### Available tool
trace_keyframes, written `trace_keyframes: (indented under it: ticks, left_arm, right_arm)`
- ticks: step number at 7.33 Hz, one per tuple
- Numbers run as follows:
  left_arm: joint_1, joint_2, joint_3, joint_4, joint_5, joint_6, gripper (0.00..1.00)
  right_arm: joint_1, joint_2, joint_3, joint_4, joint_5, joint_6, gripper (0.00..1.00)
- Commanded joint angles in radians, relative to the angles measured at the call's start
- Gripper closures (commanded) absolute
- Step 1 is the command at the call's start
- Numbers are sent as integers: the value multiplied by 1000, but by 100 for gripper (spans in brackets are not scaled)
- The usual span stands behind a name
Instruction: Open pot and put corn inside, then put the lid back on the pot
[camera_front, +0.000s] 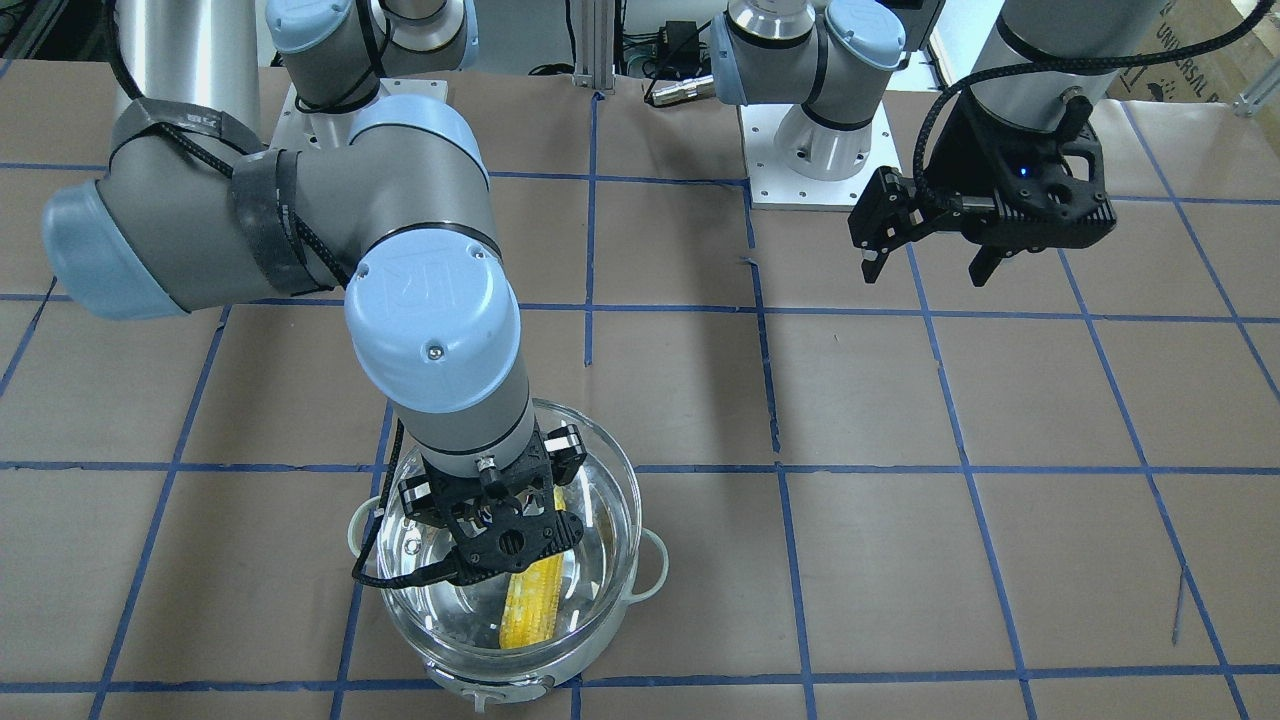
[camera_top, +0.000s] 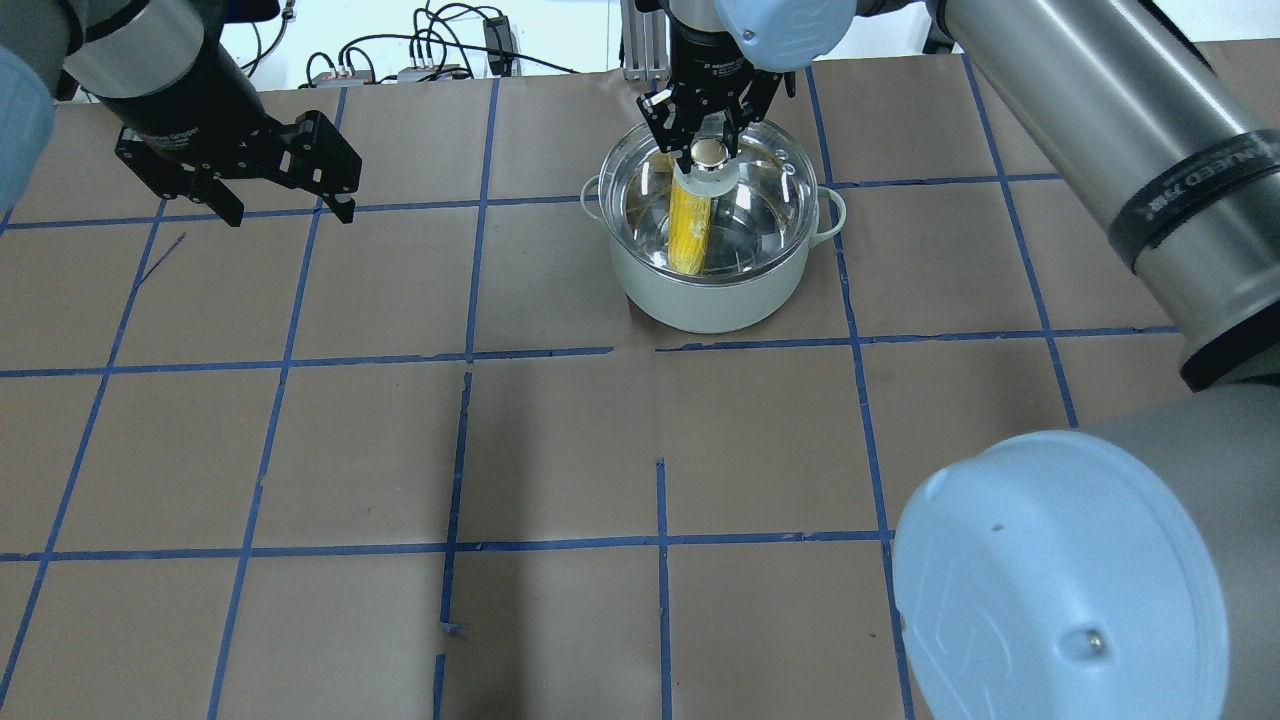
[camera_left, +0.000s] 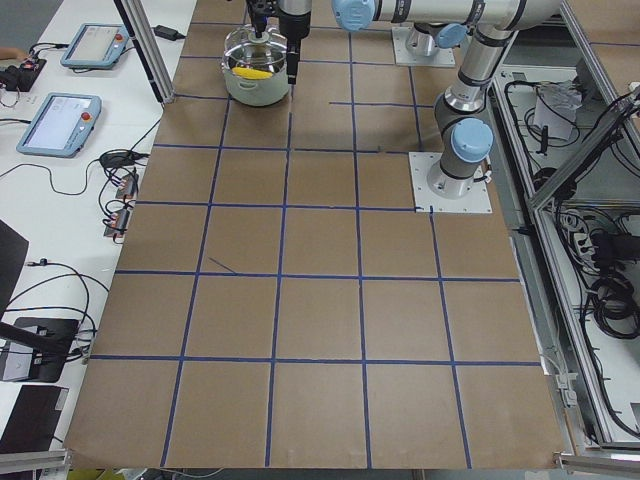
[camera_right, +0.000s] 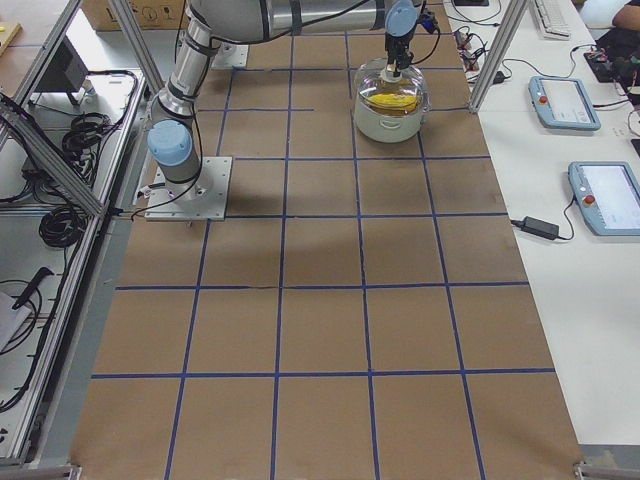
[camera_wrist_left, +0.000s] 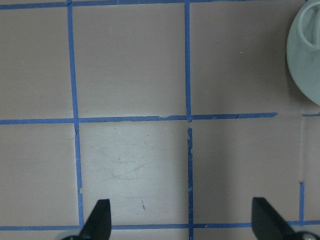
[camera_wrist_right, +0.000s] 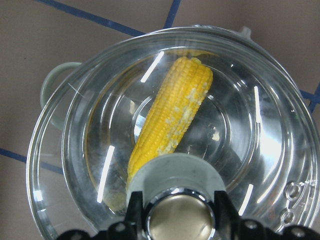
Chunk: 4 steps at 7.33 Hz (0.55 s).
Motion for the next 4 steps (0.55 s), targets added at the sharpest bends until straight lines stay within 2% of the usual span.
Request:
trace_keyframes:
  ticks: [1, 4]
  left_arm:
    - [0, -4, 8, -2, 2, -5, 0]
    - [0, -4, 5, -3, 2, -6, 0]
  right_arm:
    - [-6, 18, -3, -19, -1, -4, 65]
    - [-16, 34, -9, -27, 1, -5, 65]
